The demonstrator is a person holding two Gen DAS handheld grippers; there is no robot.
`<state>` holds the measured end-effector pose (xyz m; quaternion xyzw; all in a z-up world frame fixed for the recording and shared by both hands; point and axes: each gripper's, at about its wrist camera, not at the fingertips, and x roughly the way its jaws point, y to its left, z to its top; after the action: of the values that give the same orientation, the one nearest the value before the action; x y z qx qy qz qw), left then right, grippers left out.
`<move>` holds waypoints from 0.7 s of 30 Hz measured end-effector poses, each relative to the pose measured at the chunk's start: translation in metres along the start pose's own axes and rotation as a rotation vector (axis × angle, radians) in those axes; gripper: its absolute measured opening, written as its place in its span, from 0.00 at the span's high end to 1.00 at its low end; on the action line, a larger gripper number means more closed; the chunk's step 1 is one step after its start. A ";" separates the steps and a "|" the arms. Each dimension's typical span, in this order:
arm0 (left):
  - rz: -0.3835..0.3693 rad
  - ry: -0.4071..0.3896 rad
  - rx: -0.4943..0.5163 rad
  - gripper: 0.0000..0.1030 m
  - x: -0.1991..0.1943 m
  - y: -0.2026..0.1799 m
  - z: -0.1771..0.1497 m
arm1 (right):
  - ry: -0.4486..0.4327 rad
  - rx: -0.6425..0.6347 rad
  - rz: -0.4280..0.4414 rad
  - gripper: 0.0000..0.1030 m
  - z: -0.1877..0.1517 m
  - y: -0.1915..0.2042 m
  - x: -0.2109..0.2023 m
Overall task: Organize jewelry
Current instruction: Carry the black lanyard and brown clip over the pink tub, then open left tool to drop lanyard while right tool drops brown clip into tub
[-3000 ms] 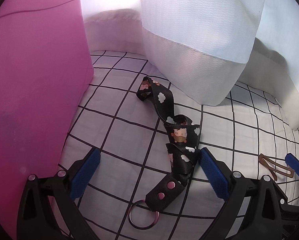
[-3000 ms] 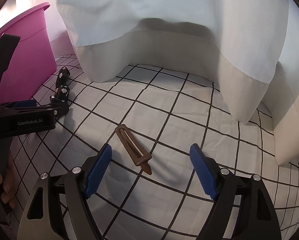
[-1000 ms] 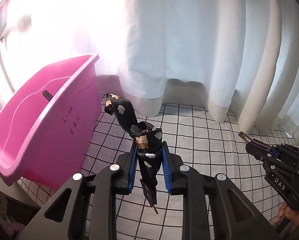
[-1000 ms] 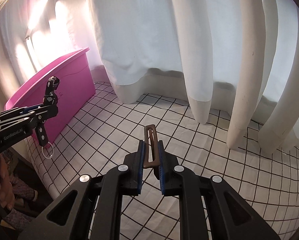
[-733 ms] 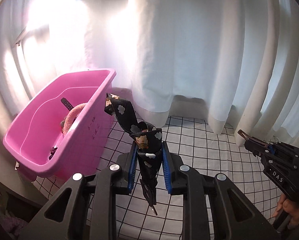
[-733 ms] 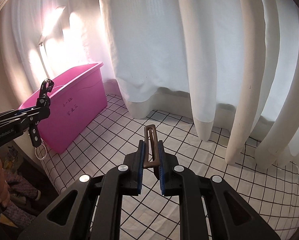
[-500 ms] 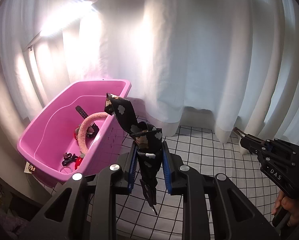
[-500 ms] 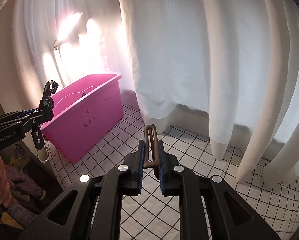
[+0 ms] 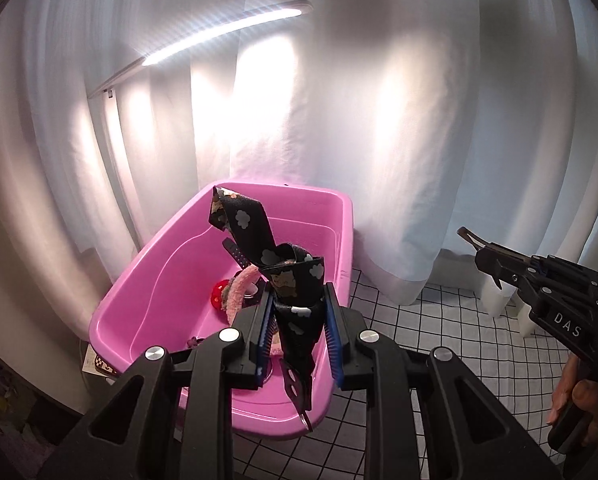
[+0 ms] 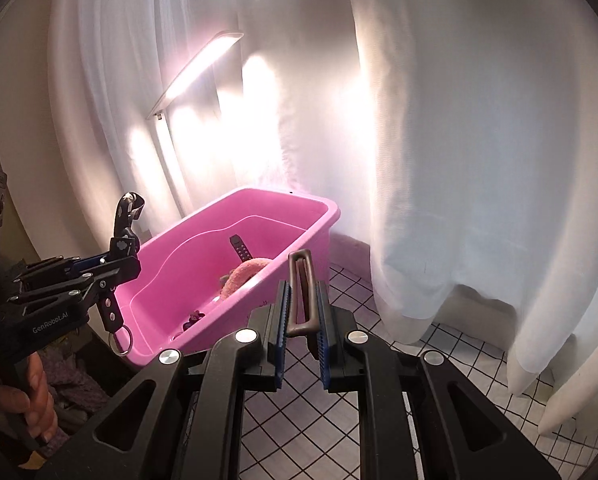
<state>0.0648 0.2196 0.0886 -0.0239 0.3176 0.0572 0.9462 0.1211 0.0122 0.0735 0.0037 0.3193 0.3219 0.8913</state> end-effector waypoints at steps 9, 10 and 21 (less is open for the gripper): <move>-0.005 0.038 -0.057 0.77 0.034 0.070 0.004 | 0.035 -0.030 0.078 0.88 0.048 0.058 0.077; -0.012 0.042 -0.059 0.77 0.038 0.075 0.004 | 0.046 -0.030 0.083 0.88 0.052 0.063 0.088; -0.025 0.158 -0.111 0.76 0.092 0.107 0.004 | 0.225 0.011 0.094 0.88 0.071 0.079 0.183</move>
<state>0.1270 0.3347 0.0352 -0.0846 0.3875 0.0609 0.9160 0.2240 0.1945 0.0430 -0.0127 0.4186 0.3598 0.8338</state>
